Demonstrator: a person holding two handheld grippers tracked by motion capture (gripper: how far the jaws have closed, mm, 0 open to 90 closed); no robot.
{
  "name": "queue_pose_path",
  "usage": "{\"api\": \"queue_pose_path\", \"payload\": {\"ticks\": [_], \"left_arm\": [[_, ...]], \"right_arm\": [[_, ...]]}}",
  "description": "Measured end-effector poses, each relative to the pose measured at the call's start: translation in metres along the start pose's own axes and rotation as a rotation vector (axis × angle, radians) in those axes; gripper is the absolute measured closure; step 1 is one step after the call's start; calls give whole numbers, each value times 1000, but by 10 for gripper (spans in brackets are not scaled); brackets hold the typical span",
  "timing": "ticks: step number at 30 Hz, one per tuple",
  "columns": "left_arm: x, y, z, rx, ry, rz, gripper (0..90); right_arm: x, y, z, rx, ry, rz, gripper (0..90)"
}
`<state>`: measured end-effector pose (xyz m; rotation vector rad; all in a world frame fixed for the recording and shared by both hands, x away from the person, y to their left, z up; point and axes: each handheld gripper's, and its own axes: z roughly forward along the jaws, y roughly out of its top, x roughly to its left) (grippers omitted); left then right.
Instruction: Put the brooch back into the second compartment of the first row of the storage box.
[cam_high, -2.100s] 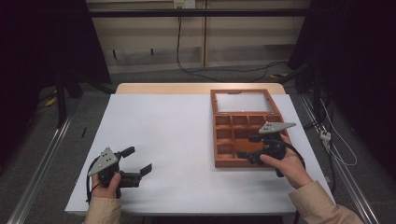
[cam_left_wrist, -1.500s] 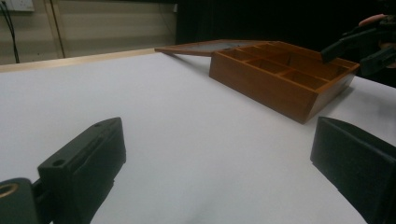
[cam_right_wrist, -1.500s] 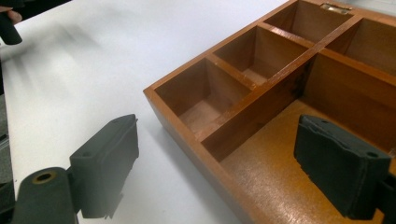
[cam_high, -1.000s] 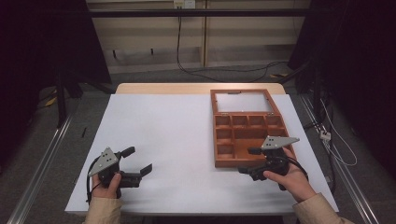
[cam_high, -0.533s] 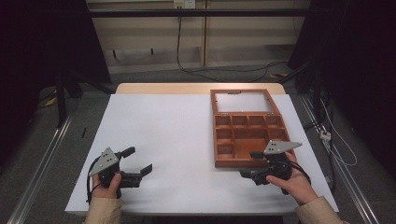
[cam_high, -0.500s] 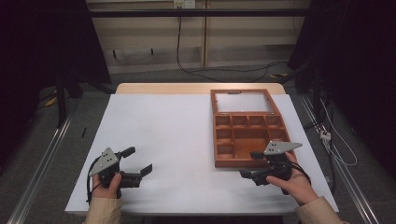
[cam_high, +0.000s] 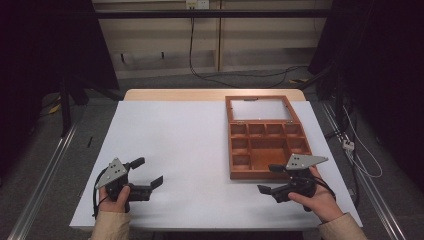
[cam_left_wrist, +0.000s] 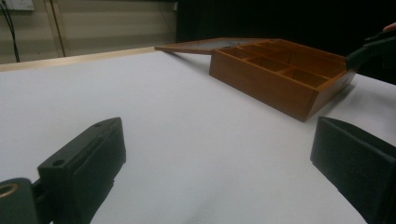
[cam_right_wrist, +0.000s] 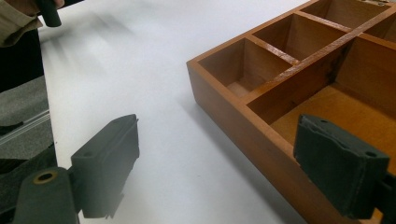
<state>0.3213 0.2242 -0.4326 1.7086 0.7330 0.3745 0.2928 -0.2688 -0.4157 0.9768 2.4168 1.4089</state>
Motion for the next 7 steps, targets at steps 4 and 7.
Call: {"api": "queue_pose_path", "payload": {"ticks": [4,7], "left_arm": [[0,0,1,4,-2,3,30],[1,0,1,6,-1,0,30]], "right_arm": [[0,-2,-1,-2,3,-1,139],[-1,-4,-1,-7,3,4,139]]}}
